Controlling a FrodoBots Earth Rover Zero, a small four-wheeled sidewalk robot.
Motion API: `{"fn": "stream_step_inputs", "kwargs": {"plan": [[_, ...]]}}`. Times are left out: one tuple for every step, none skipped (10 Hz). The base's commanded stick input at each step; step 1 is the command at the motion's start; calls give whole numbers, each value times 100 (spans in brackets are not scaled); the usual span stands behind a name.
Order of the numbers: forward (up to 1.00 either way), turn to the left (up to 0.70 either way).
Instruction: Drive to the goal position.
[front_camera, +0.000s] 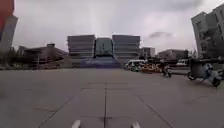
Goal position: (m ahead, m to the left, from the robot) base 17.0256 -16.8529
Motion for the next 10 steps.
{"fn": "stream_step_inputs", "kwargs": {"plan": [[70,0],[70,0],[70,0],[70,0],[70,0],[70,0],[70,0],[70,0],[70,0],[70,0]]}}
